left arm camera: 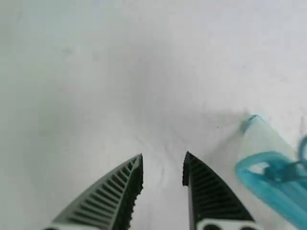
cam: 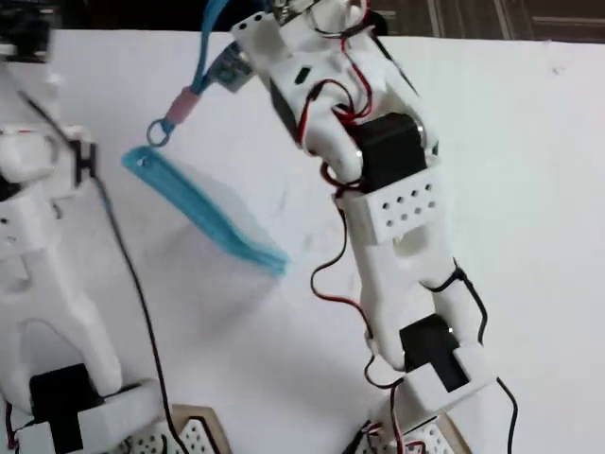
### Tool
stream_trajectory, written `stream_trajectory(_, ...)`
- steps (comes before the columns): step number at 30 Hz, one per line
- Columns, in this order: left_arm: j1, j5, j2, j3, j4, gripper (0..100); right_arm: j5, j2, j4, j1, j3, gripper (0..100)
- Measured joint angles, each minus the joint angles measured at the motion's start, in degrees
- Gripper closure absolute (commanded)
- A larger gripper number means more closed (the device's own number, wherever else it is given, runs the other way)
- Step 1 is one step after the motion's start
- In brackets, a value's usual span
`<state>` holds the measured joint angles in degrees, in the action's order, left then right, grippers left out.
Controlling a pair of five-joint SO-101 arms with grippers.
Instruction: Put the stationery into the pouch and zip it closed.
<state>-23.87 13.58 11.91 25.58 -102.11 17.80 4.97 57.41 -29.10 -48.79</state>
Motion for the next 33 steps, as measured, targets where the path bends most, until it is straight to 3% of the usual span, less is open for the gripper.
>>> stream_trajectory(7, -1.4, -1.1, 1.9, 1.1, -0.3, 83, 0.0, 0.0, 0.0, 2.0, 0.0, 98.1)
stream_trajectory(13, 8.4, -6.0, 10.5, 1.1, -0.3, 83, 0.0, 0.0, 0.0, 2.3, 1.1, 98.1)
stream_trajectory(18, 12.0, -9.6, 13.2, 1.1, 0.1, 83, 0.0, 0.0, 0.1, 2.3, 3.1, 98.1)
stream_trajectory(33, 11.8, -9.9, -3.4, 1.4, 2.4, 83, 0.0, 0.0, 0.1, 2.3, 3.1, 98.1)
